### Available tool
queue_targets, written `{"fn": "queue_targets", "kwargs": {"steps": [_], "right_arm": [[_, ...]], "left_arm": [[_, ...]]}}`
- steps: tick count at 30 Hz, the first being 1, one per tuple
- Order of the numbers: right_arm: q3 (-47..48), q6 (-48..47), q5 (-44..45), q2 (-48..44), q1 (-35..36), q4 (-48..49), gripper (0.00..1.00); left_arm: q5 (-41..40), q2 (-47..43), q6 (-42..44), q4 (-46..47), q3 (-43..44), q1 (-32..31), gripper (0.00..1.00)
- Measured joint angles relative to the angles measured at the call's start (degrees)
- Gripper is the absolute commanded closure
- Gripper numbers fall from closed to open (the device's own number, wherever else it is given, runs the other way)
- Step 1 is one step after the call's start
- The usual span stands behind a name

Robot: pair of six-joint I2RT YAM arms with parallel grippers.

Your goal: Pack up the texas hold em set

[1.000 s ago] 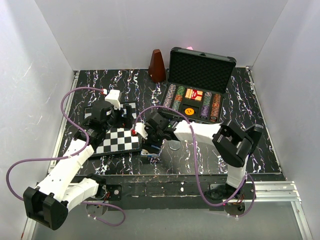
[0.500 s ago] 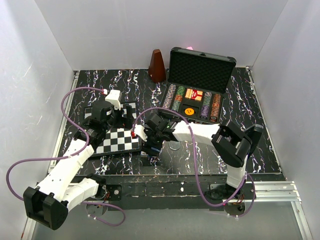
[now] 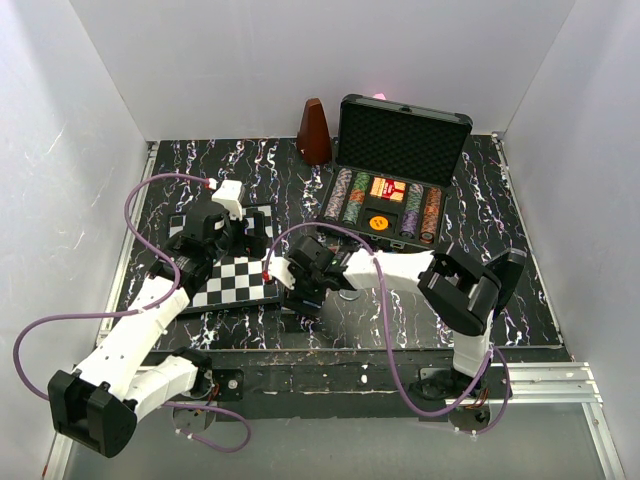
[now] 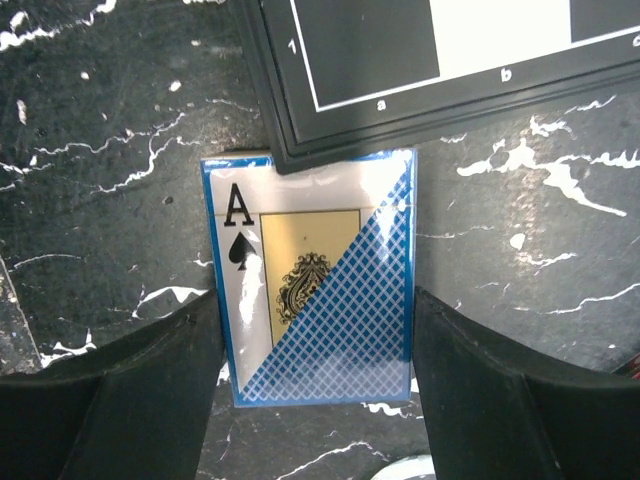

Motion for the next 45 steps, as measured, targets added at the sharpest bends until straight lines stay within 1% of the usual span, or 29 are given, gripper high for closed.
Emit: {"fn": "queue_targets", "kwargs": {"steps": [2,5,6,8,12,14,15,23,28,31,34,37,39,42,45], "right_arm": [[-0.9,0.1,1.4,0.0,0.6,1.2,0.29],[-1.3,0.3,2.6,-0.3,1.0,1.8,0.41],[-1.4,0.4,2.9,-0.3,1.1,1.9,0.46],[-1.5,0.5,3.3,-0.5,1.3,2.0,0.63],[-3.2,0.5,4.5,-1.7,1.5,3.6,0.81],[-4.5,0.4,5.6,-2.7,1.7,4.5,0.95],[-5.2,0.3,6.2,-3.4,1.8,4.5,0.99],[-9.0,0.0,11.9,-10.1,1.9,0.3,0.99],[-10.9,0.7,13.4,-18.4,1.1,-1.8,0.99],[-11.6,2.0,12.9,-24.6,0.2,-2.0,0.99],[-11.7,3.5,12.5,-31.0,-0.6,-1.2,0.99],[-11.7,4.4,12.5,-33.7,-0.9,-0.1,0.99],[-11.7,4.9,12.5,-34.5,-0.9,0.2,0.99],[-11.7,5.2,12.7,-34.6,-0.9,-0.1,0.99],[-11.7,5.2,13.2,-34.9,-0.9,-0.2,0.99]], "left_arm": [[0.1,0.0,0.0,0.0,0.0,0.0,0.02],[0.1,0.1,0.0,-0.1,0.0,0.0,0.02],[0.1,0.1,0.0,-0.1,0.0,0.0,0.02],[0.1,0.1,0.0,-0.1,0.0,0.0,0.02],[0.2,0.1,0.0,-0.1,0.0,0.0,0.02],[0.3,0.1,0.0,-0.1,0.0,0.0,0.02],[0.4,0.1,0.0,-0.1,0.0,0.0,0.02],[1.8,0.1,-0.2,0.0,0.0,0.0,0.02],[7.6,-0.6,-0.2,1.4,-0.4,0.0,0.02],[13.8,-1.4,-0.7,3.3,-1.2,0.0,0.02],[23.1,-1.0,-3.2,7.2,-2.1,0.0,0.02],[34.7,1.6,-8.7,14.8,-3.7,-0.5,0.02],[40.0,3.8,-11.8,19.2,-4.8,-1.4,0.02],[45.7,6.0,-14.9,23.1,-5.6,-3.2,0.02],[49.1,6.3,-16.5,25.4,-5.6,-4.4,0.02]]}}
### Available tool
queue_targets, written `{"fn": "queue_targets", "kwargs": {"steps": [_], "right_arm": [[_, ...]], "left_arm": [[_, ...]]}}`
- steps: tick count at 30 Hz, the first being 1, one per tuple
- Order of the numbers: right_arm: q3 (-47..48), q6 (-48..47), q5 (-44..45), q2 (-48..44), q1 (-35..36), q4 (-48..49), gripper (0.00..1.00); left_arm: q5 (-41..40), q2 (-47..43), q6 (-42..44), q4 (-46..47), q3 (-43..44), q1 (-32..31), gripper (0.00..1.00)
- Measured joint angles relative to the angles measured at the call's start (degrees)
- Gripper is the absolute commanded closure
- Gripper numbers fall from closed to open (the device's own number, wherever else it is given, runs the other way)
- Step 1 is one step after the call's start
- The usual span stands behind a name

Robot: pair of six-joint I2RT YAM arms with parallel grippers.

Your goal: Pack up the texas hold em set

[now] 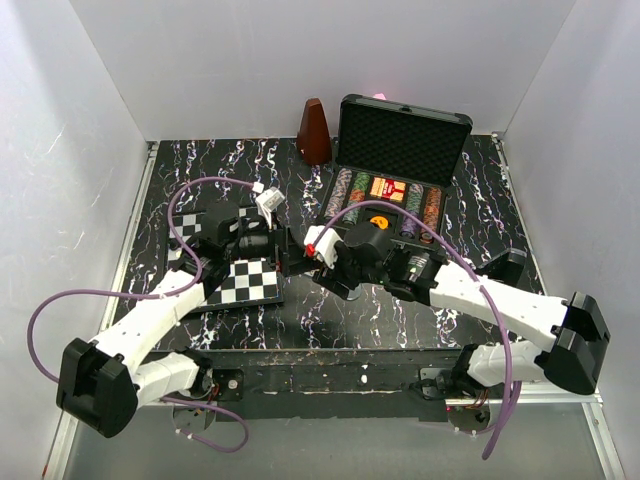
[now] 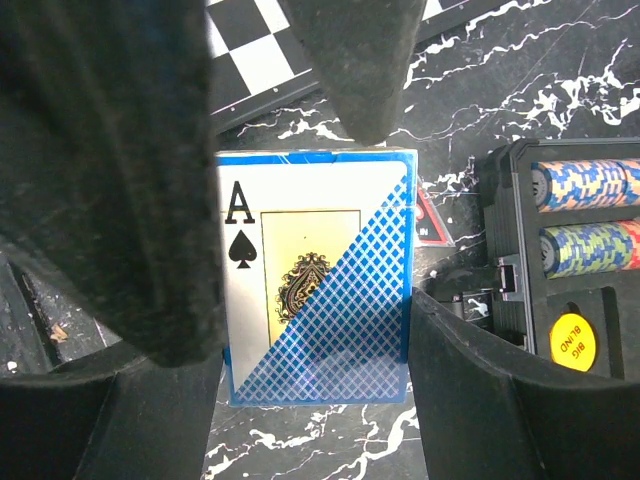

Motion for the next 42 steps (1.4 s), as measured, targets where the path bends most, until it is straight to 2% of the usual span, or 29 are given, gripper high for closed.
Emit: {"fn": "queue_targets", "kwargs": {"steps": [7,9,11,16,22,23,25,27,32,33,35,36,42], "right_arm": [[0.0,-0.1,1.5,-2.0,0.0,-0.4,0.99],[0.0,-0.2,1.9,-2.3,0.0,-0.4,0.99],[0.0,-0.4,2.2,-2.8,0.0,-0.3,0.99],[0.0,-0.7,2.6,-3.4,0.0,-0.1,0.99],[0.0,-1.9,3.5,-3.7,0.0,-0.8,0.99],[0.0,-2.0,4.0,-3.6,0.1,-0.9,0.99],[0.0,-2.4,4.7,-3.7,0.3,-1.0,0.97],[0.0,-2.5,5.0,-3.7,0.4,-1.0,0.89],[0.0,-3.3,5.7,-4.3,0.4,-0.8,0.47],[-0.1,-3.3,6.0,-4.5,0.4,-0.6,0.32],[-0.6,-3.2,6.5,-4.9,0.5,0.2,0.21],[-1.1,-3.1,6.8,-5.1,0.6,1.1,0.18],[-2.9,1.4,5.4,-6.8,-1.4,5.7,0.16]], "left_arm": [[2.0,1.3,-1.0,1.1,0.0,-0.5,0.04],[2.0,2.0,-1.0,0.4,0.0,-0.6,0.06],[2.0,2.6,-1.1,-0.3,0.0,-0.7,0.13],[3.1,3.6,-1.6,-1.0,0.0,-0.8,0.48],[3.8,5.5,-2.5,-0.9,0.1,-1.0,0.96],[3.6,5.6,-3.2,-0.7,0.2,-1.0,1.0],[3.6,5.8,-4.4,-0.3,0.2,-1.0,1.0],[3.7,5.9,-4.7,0.1,0.2,-1.0,1.0],[3.9,6.1,-5.1,1.7,0.2,-1.0,1.0],[3.9,6.1,-5.2,2.1,0.2,-1.0,1.0],[3.6,5.7,-5.0,2.5,0.2,-1.0,1.0],[3.2,5.4,-4.8,2.4,0.2,-1.0,1.0],[0.0,1.6,-3.0,1.4,0.1,-0.7,1.0]]}}
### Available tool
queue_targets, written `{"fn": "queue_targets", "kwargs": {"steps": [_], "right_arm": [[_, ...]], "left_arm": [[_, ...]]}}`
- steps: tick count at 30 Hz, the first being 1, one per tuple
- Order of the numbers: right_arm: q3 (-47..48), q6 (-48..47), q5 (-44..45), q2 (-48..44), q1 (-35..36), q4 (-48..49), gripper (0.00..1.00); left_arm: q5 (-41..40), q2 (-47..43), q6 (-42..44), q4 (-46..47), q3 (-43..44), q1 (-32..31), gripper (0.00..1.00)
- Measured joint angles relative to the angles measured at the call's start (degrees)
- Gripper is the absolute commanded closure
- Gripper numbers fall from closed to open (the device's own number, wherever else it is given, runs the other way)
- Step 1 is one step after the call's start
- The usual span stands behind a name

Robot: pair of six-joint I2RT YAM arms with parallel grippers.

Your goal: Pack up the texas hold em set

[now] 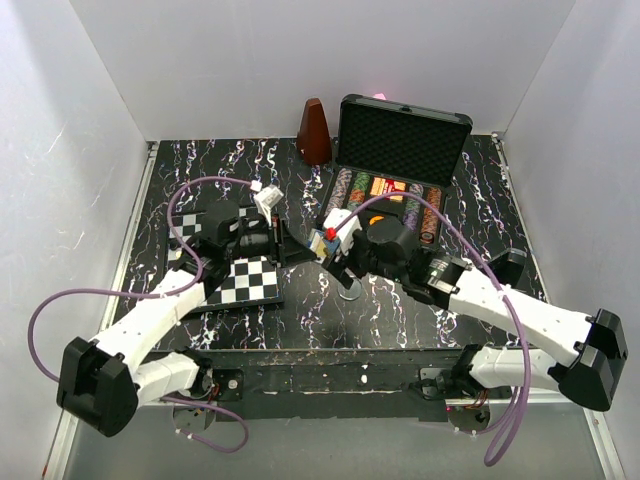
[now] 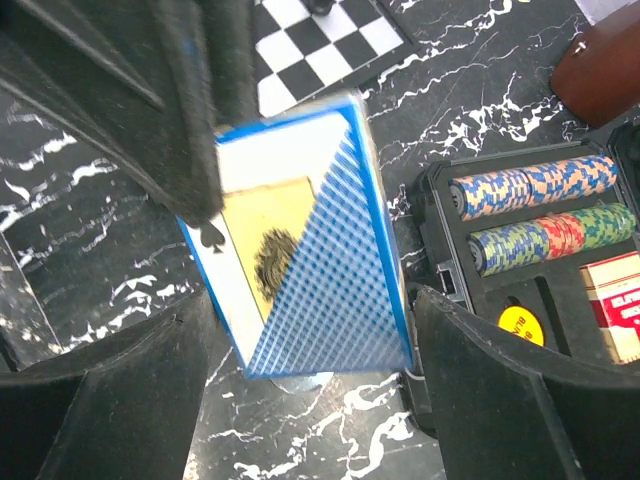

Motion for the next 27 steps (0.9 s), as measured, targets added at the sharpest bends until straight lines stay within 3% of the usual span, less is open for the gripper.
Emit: {"fn": "queue_targets", "kwargs": {"steps": [10,17,27], "right_arm": [[-2.9,19.1,-19.5,-6.3,-19.8,11.0,0.15],[-7.3,36.5,-29.6,-7.1,-24.2,22.1,0.19],[-13.1,53.8,-38.3,-6.9,-24.9,37.1,0.26]], "left_arm": [[-5.7,-7.1,0.8,0.2,-2.9,3.5,1.0],[-4.5,-8.6,-1.0,3.9,-4.8,3.8,1.0],[-3.2,-11.3,-13.8,18.1,-8.9,3.8,1.0]]}}
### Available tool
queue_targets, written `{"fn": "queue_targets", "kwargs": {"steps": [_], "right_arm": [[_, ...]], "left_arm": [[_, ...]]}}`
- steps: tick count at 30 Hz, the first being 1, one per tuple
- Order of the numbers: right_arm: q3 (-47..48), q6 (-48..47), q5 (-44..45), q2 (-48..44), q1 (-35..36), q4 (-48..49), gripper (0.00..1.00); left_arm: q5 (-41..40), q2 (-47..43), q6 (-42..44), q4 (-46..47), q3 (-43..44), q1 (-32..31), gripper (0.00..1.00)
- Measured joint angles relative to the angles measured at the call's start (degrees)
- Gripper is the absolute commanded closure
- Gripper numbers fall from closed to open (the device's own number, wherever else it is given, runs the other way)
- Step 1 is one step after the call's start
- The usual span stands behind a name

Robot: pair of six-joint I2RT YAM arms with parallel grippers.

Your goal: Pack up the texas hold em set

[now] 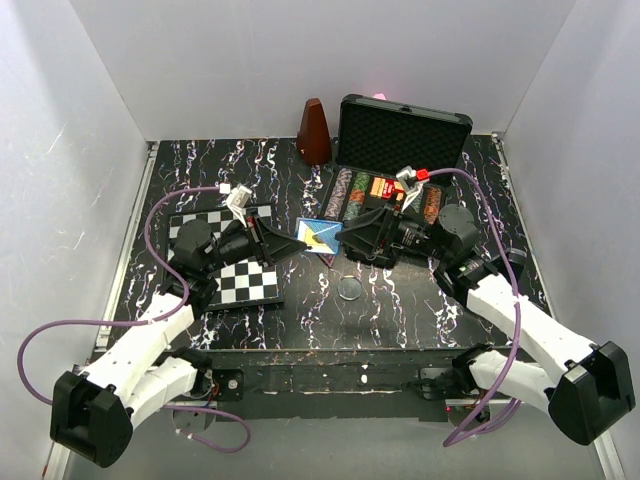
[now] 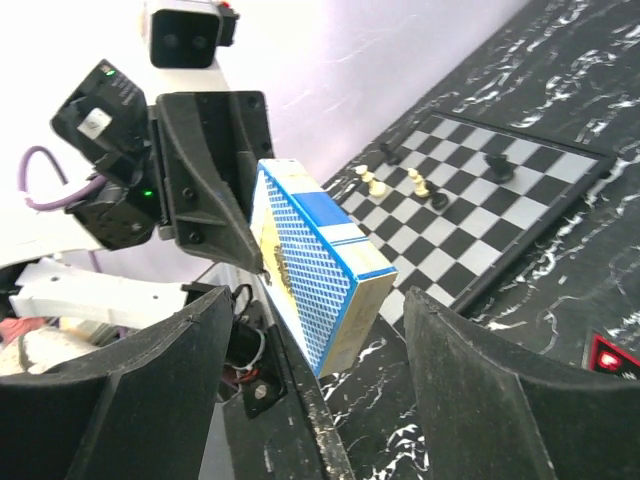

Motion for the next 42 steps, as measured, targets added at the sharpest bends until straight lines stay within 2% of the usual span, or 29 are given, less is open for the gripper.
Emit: {"fn": "queue_targets", "kwargs": {"steps": [10,16,22,24,26,27,28,29,30,31,33,37,42], "right_arm": [[0.0,5.5,-5.8,3.0,0.0,7.4,0.34],[0.0,9.4,-8.8,4.3,0.0,13.1,0.53],[0.0,12.2,-9.1,5.2,0.5,16.0,0.63],[0.0,12.6,-9.1,5.3,1.0,16.3,0.76],[0.0,13.6,-9.1,5.3,1.0,16.7,0.98],[0.0,13.7,-9.0,5.3,1.0,17.0,0.99],[0.0,13.6,-8.9,5.3,1.0,17.2,0.99],[0.0,13.6,-8.8,5.3,1.0,17.5,0.99],[-0.1,13.6,-8.7,5.3,0.9,17.7,0.99],[-0.2,13.6,-8.5,5.3,0.9,17.9,0.99],[-0.4,13.4,-7.9,4.9,1.1,17.6,0.99],[-0.6,9.9,-4.7,1.0,1.9,9.0,0.99],[6.8,2.4,9.2,-6.2,-0.6,-17.8,0.99]], "left_arm": [[1.5,-0.4,-7.6,8.0,0.0,0.0,1.0],[1.9,-0.6,-9.2,9.8,0.0,0.0,1.0],[3.2,-0.3,-10.1,12.3,0.0,0.0,1.0],[4.1,0.3,-10.2,13.4,0.1,0.0,1.0],[5.0,0.9,-10.3,14.0,0.2,0.2,1.0],[5.4,1.2,-10.3,14.3,0.4,0.3,1.0],[5.6,1.4,-10.5,14.3,0.7,0.4,0.97],[5.7,1.5,-10.4,13.9,1.1,0.5,0.86],[5.9,1.5,-10.0,13.0,1.6,0.5,0.68],[6.0,1.5,-9.2,12.0,2.2,0.5,0.4],[6.0,1.5,-6.2,9.1,3.5,0.5,0.02],[3.7,1.4,1.2,-0.6,7.0,0.3,0.02],[-5.2,0.9,14.1,-15.4,13.1,0.6,0.02]]}}
